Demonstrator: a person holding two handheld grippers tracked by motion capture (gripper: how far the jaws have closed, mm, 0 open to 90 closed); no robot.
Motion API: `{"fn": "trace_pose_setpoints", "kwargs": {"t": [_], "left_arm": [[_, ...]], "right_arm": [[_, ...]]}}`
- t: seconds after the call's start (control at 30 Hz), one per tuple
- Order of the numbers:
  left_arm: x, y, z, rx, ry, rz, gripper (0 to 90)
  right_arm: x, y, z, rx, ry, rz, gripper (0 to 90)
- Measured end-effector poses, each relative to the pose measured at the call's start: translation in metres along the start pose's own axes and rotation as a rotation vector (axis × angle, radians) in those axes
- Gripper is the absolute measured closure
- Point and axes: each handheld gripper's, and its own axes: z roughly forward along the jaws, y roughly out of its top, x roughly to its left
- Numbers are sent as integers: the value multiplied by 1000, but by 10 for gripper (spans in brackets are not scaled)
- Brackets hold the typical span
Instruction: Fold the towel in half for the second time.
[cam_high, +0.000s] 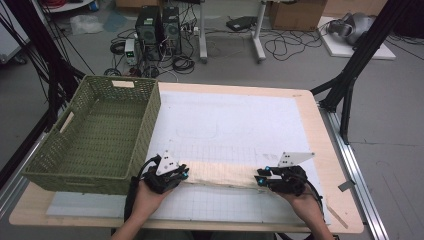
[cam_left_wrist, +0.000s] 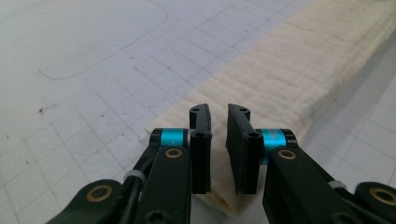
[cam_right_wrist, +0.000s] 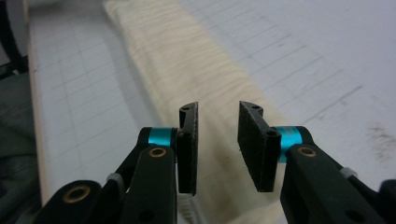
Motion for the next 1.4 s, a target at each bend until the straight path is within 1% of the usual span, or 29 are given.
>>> {"fn": "trace_pose_setpoints", "kwargs": {"t": [0.07,0.17,0.2,0.3,0.4,0.47,0.5,0.57,0.63,0.7,0.8,0.83,0.9,0.97,1.03,1.13,1.23,1.4], "left_arm": [[0,-1,1,14,-4,8,808],[1,-5,4,43,-14,3,795],[1,-6,5,54,-14,5,784],[0,-9,7,56,-9,4,771],[-1,-9,7,61,-3,18,770],[-1,-10,8,55,-2,18,769],[-1,-11,8,49,-2,10,768],[-1,-11,7,44,-4,14,763],[0,-11,4,26,-10,8,735],[2,-10,0,-1,-8,-3,712],[4,-7,-7,-43,-4,-13,708],[5,-6,-9,-52,-4,-16,709],[7,-7,-9,-55,-12,-25,721],[8,-8,-9,-34,-12,-23,743],[7,-9,-6,-20,-12,-31,744],[7,-10,-3,8,-10,-22,742],[7,-13,1,31,-9,-26,739],[7,-13,3,40,-3,-11,737]], "right_arm": [[-4,1,1,-5,-19,3,678],[-7,-3,4,32,-26,-2,653],[-7,-5,5,42,-25,3,645],[-8,-10,6,74,-40,-10,624],[-9,-15,6,99,-49,-8,608],[-9,-17,6,96,-52,-9,606],[-9,-18,6,96,-56,-17,604],[-7,-17,7,98,-63,-25,594],[-6,-17,6,94,-67,-29,578],[-5,-16,4,67,-68,-26,556],[-4,-16,0,29,-68,-25,552],[-4,-15,-1,25,-70,-20,552],[-5,-15,-1,29,-69,-17,553],[-5,-16,0,36,-67,-15,553],[-4,-16,2,40,-65,-16,553],[-4,-16,3,55,-69,-19,553],[-4,-17,5,70,-69,-19,553],[-4,-18,6,92,-76,-28,555]]}}
